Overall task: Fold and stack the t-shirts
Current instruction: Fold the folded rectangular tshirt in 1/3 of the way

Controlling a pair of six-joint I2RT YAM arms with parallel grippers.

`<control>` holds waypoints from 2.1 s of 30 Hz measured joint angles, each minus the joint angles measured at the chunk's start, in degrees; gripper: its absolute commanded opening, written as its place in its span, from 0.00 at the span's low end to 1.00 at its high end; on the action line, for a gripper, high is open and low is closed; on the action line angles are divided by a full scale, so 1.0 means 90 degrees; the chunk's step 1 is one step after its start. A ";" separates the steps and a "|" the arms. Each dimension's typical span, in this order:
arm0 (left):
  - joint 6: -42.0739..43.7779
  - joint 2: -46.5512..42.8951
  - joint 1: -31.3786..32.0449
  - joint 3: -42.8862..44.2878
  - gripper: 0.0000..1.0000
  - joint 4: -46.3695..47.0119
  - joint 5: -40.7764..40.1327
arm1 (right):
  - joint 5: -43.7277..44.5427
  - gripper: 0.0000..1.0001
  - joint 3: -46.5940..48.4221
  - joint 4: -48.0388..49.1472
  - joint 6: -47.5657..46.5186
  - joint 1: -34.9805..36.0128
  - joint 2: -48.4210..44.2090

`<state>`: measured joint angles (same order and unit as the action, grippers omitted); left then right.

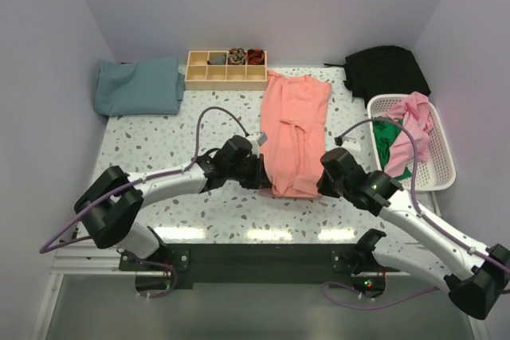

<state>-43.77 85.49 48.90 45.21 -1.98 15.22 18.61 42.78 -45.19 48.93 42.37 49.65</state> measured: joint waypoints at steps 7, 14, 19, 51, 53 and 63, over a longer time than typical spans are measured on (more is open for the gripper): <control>0.0500 0.1027 -0.0583 0.1314 0.00 -0.0243 0.0148 | 0.0729 0.09 0.0653 0.0228 -0.0571 -0.0097 0.1268; 0.0763 0.2035 -0.1069 0.2339 0.00 -0.0345 0.0597 | 0.0571 0.07 0.0969 0.0833 -0.1144 -0.0993 0.2538; 0.0833 0.2402 -0.1377 0.2647 0.00 -0.0352 0.0872 | 0.0299 0.11 0.1345 0.1219 -0.1571 -0.1549 0.3422; 0.1146 0.1984 -0.2142 0.2178 1.00 0.0304 0.2465 | -0.1569 0.46 0.1741 0.1503 -0.2271 -0.2125 0.3689; 0.1132 0.2035 -0.2055 0.2154 1.00 0.0335 0.2705 | -0.1722 0.45 0.1634 0.1396 -0.2203 -0.2118 0.3689; 0.1037 0.2557 -0.1943 0.2183 1.00 0.0670 0.3215 | -0.1836 0.46 0.1520 0.1341 -0.2108 -0.2113 0.3835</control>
<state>-34.44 108.51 31.42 64.86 4.05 44.16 2.09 56.47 -33.12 29.95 23.35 84.16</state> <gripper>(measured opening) 0.997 0.455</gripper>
